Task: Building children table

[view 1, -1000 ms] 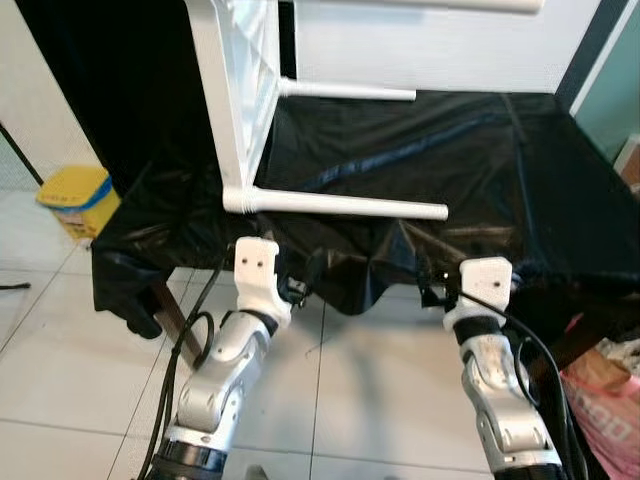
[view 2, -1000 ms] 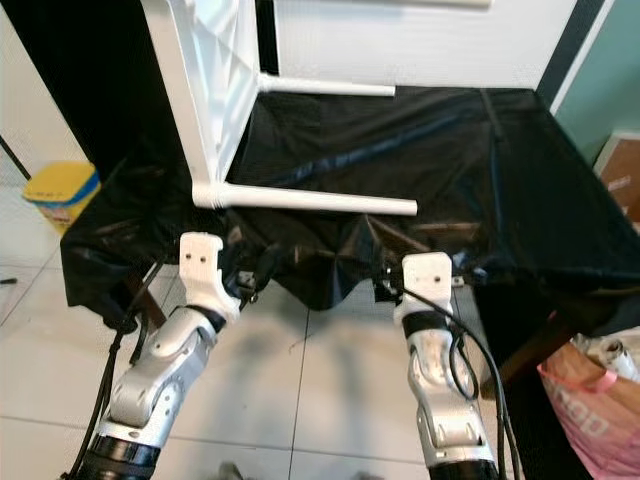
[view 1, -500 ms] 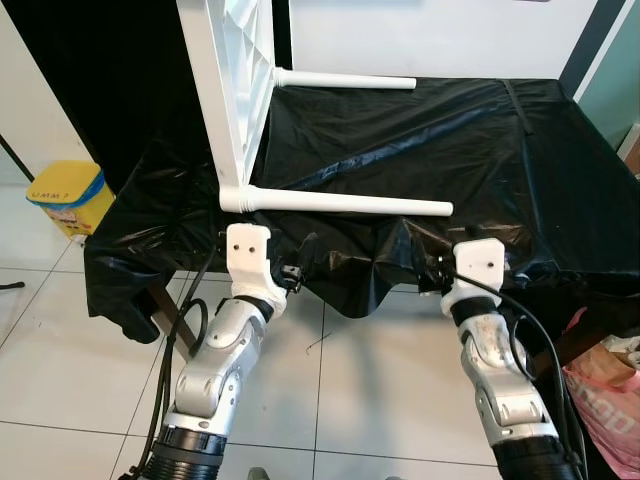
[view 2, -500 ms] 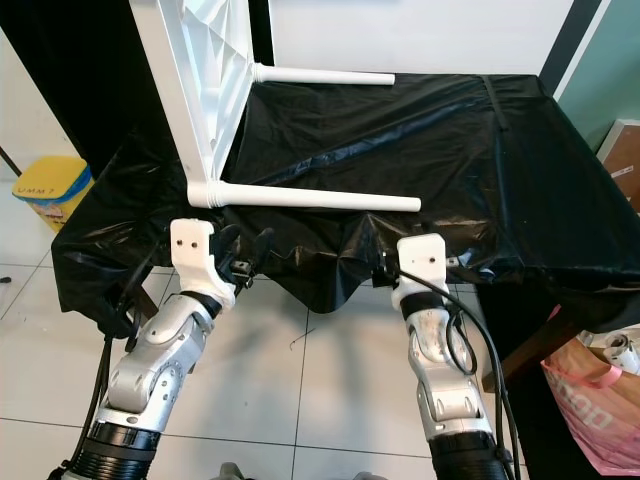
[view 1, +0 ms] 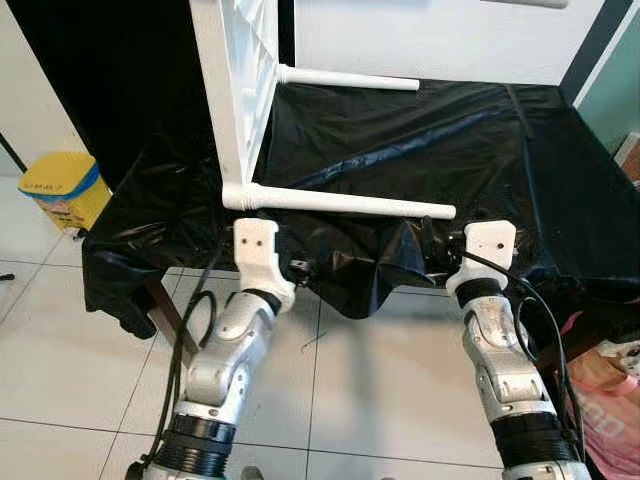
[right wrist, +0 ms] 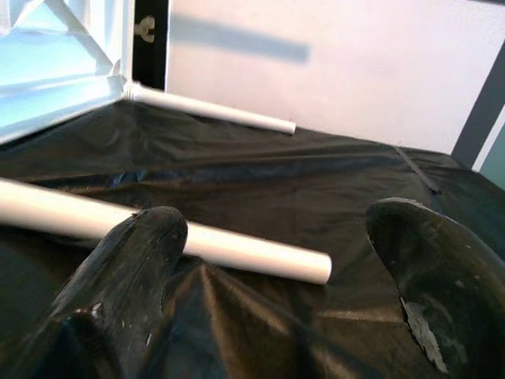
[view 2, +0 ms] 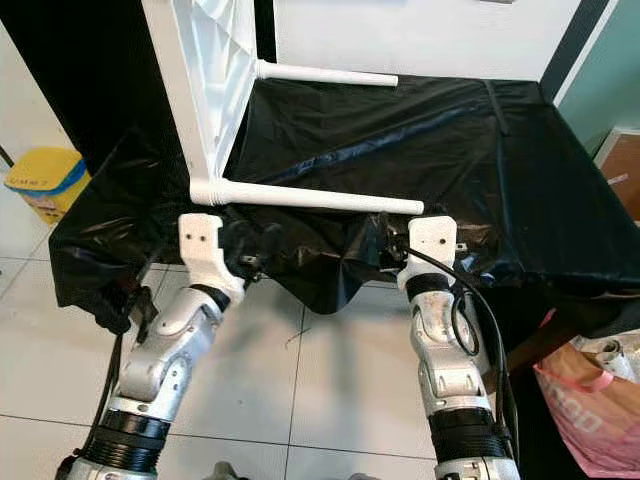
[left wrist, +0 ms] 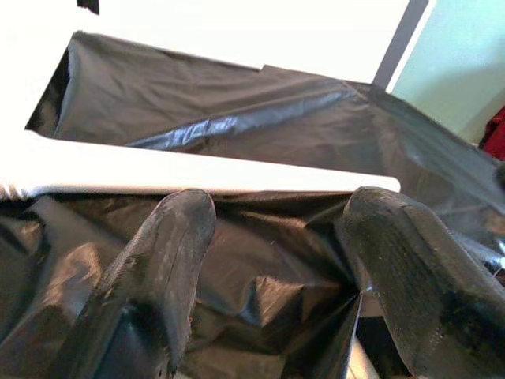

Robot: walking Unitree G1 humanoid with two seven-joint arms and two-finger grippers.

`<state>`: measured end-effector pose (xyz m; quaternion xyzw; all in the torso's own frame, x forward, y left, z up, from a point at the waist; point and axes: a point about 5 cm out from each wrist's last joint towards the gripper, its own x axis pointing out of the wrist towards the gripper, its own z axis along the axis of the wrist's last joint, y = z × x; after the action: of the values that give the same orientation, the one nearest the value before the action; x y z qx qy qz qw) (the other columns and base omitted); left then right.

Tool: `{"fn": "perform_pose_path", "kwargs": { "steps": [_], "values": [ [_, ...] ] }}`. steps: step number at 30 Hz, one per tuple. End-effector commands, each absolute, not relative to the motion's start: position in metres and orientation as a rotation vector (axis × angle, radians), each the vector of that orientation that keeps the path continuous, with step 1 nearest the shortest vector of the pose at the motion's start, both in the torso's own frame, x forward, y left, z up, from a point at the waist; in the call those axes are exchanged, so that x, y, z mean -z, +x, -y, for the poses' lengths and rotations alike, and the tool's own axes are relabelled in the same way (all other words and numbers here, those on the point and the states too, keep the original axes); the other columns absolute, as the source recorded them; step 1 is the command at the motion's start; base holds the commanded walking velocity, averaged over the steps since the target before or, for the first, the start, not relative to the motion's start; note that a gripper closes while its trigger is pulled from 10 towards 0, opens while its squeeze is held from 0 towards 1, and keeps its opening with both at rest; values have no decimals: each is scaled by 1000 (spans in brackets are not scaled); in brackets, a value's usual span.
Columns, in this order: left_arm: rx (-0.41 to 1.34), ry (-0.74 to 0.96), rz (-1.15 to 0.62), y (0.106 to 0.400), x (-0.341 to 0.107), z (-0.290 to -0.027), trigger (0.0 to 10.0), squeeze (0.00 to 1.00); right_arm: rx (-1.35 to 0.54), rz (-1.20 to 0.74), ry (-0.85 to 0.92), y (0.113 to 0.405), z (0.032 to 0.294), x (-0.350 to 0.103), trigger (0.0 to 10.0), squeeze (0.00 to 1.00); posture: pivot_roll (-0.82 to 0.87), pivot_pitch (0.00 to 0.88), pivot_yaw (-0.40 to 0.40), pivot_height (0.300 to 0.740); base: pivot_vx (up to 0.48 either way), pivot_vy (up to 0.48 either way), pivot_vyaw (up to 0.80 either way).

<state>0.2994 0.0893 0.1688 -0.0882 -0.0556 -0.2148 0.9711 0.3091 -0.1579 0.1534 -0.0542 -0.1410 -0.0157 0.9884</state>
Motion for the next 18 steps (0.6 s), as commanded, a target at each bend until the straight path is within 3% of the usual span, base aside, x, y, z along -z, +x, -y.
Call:
{"fn": "perform_pose_path", "kwargs": {
  "steps": [1, 14, 18],
  "values": [
    [486, -164, 118, 299, -167, -87, 10000, 0, 27, 273, -111, 310, 159, -150, 10000, 0, -23, 24, -78, 740, 0, 0, 0],
    [457, -144, 135, 304, -171, -98, 10000, 0, 22, 283, -122, 316, 155, -148, 10000, 0, -25, 16, -54, 740, 0, 0, 0],
    [460, -138, 144, 310, -173, -98, 10000, 0, 35, 294, -118, 317, 156, -148, 10000, 0, -40, 3, -34, 740, 247, 0, 0]
  ]
}}
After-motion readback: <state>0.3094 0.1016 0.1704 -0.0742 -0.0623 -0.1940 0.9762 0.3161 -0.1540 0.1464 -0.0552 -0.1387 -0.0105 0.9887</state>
